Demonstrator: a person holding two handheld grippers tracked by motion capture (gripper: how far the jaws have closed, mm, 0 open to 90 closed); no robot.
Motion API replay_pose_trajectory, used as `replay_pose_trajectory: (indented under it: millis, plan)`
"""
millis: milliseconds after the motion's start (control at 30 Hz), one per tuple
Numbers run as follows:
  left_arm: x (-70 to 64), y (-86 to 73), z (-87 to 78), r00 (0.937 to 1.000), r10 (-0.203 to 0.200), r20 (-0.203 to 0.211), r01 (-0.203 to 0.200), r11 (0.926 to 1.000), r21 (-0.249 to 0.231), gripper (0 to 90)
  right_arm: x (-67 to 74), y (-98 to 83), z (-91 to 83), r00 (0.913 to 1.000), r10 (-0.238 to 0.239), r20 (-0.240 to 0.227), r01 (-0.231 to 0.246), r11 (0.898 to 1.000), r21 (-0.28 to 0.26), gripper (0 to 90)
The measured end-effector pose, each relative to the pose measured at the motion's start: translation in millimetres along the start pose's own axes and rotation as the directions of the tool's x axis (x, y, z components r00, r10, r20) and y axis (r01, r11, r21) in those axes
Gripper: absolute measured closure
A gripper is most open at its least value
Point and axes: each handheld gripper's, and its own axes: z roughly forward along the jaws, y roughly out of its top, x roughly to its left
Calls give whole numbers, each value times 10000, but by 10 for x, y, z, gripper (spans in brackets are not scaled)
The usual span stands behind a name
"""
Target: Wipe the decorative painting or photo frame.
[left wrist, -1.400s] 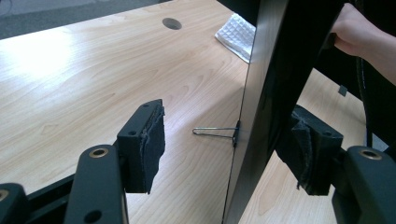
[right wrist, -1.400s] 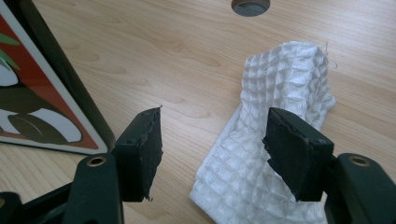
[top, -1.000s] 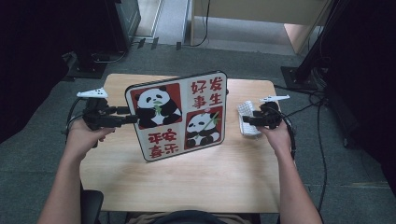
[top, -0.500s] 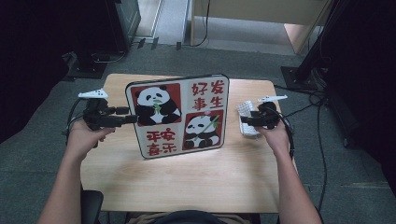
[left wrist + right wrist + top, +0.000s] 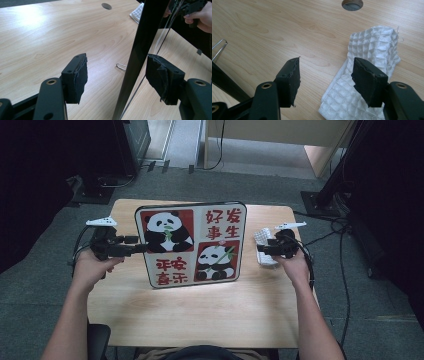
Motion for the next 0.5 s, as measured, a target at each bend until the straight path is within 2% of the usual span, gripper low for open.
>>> replay_pose_trajectory:
  millis: [300,500]
  plan:
    - [33,-13,-99,10000,12,25,-12,10000,-86,342,0,2,-4,10000,14,-46,-13,10000,8,397]
    - [85,-41,-178,9999,-57,-114,56,10000,-63,340,-5,1,-13,10000,56,-48,-56,10000,-11,396]
